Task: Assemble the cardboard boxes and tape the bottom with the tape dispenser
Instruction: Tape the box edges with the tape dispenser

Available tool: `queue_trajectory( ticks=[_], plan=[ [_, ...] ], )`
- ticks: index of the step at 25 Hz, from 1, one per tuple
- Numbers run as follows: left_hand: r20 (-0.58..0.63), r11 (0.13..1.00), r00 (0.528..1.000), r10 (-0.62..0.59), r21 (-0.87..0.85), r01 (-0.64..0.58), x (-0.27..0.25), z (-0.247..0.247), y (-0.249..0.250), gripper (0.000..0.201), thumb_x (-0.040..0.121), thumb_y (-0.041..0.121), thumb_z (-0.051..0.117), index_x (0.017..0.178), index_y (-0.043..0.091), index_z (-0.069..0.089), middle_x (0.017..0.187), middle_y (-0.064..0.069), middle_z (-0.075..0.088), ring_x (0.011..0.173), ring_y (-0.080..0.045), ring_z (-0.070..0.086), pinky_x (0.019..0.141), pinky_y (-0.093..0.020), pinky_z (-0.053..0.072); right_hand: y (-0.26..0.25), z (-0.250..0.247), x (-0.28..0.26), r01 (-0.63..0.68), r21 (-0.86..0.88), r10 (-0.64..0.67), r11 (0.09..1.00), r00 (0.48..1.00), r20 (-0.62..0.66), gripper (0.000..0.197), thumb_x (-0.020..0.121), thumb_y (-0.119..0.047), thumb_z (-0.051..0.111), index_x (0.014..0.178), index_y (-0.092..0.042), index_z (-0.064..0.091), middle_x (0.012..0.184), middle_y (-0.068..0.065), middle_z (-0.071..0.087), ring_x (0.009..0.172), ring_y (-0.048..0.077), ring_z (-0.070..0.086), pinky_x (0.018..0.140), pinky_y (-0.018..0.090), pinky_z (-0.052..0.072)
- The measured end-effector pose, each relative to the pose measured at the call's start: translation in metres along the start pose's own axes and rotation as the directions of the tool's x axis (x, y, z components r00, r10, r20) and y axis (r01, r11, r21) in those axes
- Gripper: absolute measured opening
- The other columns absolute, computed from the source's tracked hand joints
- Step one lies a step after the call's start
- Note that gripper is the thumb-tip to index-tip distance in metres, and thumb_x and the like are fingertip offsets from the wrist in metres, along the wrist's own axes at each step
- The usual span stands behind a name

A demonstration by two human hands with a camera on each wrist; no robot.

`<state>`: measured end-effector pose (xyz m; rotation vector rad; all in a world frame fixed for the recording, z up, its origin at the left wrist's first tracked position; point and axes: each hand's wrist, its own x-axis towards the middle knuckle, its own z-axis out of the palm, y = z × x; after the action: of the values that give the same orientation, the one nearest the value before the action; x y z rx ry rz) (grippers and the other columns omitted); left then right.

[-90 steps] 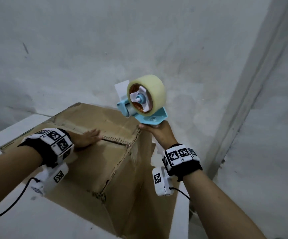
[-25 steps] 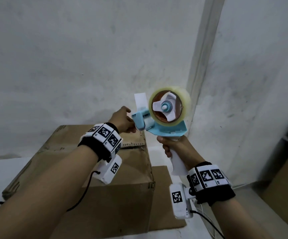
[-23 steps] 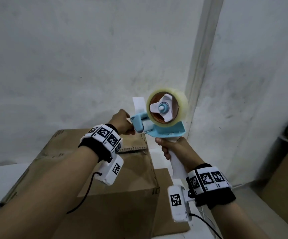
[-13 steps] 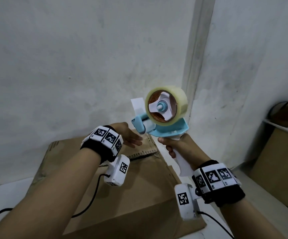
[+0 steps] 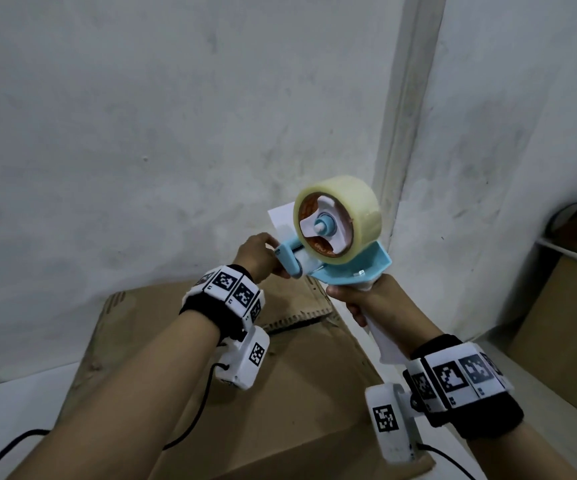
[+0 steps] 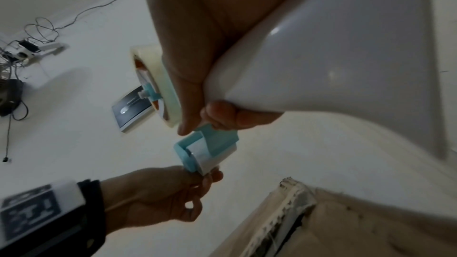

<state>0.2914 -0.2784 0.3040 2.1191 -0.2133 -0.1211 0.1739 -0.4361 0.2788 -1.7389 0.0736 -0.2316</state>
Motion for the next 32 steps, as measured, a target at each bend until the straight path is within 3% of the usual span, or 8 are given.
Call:
queue_trajectory(
  ticks=[2, 4, 6, 11, 18, 21, 26, 32],
  plan=[
    [-0.107, 0.999, 0.994, 0.036, 0.017, -0.034, 0.007, 0.009, 0.001, 0.043, 0.069, -0.013, 0.067, 0.069, 0.02, 0.041, 0.089, -0.014, 0.063, 0.083, -0.024, 0.06, 0.073, -0.033, 0.05, 0.0, 0.001, -0.009, -0.029, -0.007, 0.029, 1.0, 0.999, -0.031, 0.016, 0.079, -0.016, 0.071, 0.07, -0.009, 0.06, 0.05, 0.005, 0.045, 0.041, 0.011, 0.039, 0.041, 0.021, 0.035],
    [-0.188, 0.998, 0.981, 0.055, 0.001, -0.056, 0.019, 0.01, -0.001, 0.046, 0.072, -0.012, 0.064, 0.065, 0.022, 0.034, 0.074, -0.013, 0.061, 0.064, -0.023, 0.062, 0.063, -0.033, 0.051, 0.004, -0.006, -0.02, -0.045, 0.004, 0.045, 0.999, 0.998, -0.044, 0.016, 0.08, -0.015, 0.069, 0.073, -0.005, 0.059, 0.05, 0.007, 0.046, 0.041, 0.013, 0.039, 0.042, 0.021, 0.036],
    [-0.167, 0.995, 0.984, 0.057, -0.075, -0.07, 0.034, 0.008, -0.004, 0.042, 0.076, -0.008, 0.065, 0.07, 0.019, 0.034, 0.058, -0.01, 0.059, 0.041, -0.016, 0.059, 0.051, -0.027, 0.048, 0.01, -0.016, -0.03, -0.063, 0.004, 0.063, 0.998, 0.997, -0.038, 0.017, 0.081, -0.016, 0.068, 0.07, -0.008, 0.059, 0.051, 0.008, 0.047, 0.043, 0.014, 0.042, 0.044, 0.025, 0.038],
    [-0.07, 0.993, 0.994, 0.08, -0.08, -0.086, 0.072, 0.036, 0.003, 0.035, 0.079, -0.011, 0.06, 0.089, 0.01, 0.034, 0.055, -0.011, 0.058, 0.028, -0.008, 0.053, 0.034, -0.012, 0.04, 0.034, -0.023, -0.02, -0.125, 0.07, 0.133, 0.99, 0.982, -0.135, 0.027, 0.08, -0.015, 0.069, 0.059, -0.009, 0.054, 0.043, 0.005, 0.047, 0.035, 0.013, 0.043, 0.044, 0.023, 0.039],
    [0.025, 0.999, 0.999, -0.038, 0.009, 0.038, 0.126, 0.059, -0.001, 0.04, 0.077, -0.006, 0.067, 0.101, 0.008, 0.038, 0.053, -0.01, 0.064, 0.044, -0.02, 0.063, 0.037, -0.016, 0.045, 0.035, -0.035, 0.008, -0.255, 0.161, 0.26, 0.954, 0.965, -0.013, 0.021, 0.084, -0.017, 0.064, 0.066, -0.008, 0.058, 0.051, 0.006, 0.053, 0.044, 0.012, 0.051, 0.048, 0.024, 0.045],
    [0.089, 0.982, 0.99, -0.107, 0.164, 0.091, 0.138, 0.057, -0.008, 0.056, 0.065, 0.002, 0.081, 0.107, 0.006, 0.044, 0.091, -0.02, 0.067, 0.077, -0.029, 0.07, 0.068, -0.029, 0.056, 0.032, -0.037, 0.017, -0.284, 0.108, 0.277, 0.953, 0.958, 0.079, 0.019, 0.085, -0.016, 0.062, 0.069, -0.006, 0.06, 0.055, 0.008, 0.058, 0.048, 0.015, 0.057, 0.051, 0.023, 0.049],
    [0.056, 0.988, 0.987, -0.153, 0.036, 0.151, 0.14, 0.061, -0.017, 0.045, 0.074, -0.009, 0.07, 0.099, 0.007, 0.037, 0.066, -0.015, 0.058, 0.028, -0.011, 0.057, 0.031, -0.015, 0.043, 0.026, -0.034, 0.02, -0.255, 0.023, 0.252, 0.967, 0.963, 0.092, 0.016, 0.086, -0.018, 0.061, 0.073, -0.009, 0.06, 0.054, 0.004, 0.062, 0.053, 0.016, 0.06, 0.055, 0.023, 0.051],
    [-0.095, 0.97, 0.992, -0.083, 0.222, 0.103, 0.149, 0.051, -0.029, 0.059, 0.064, 0.001, 0.08, 0.109, 0.002, 0.042, 0.108, -0.029, 0.064, 0.094, -0.04, 0.066, 0.083, -0.045, 0.055, 0.017, -0.031, 0.014, -0.259, -0.031, 0.261, 0.965, 0.956, 0.133, 0.027, 0.084, -0.01, 0.057, 0.057, -0.005, 0.06, 0.051, 0.009, 0.058, 0.048, 0.018, 0.056, 0.052, 0.025, 0.049]
  ],
)
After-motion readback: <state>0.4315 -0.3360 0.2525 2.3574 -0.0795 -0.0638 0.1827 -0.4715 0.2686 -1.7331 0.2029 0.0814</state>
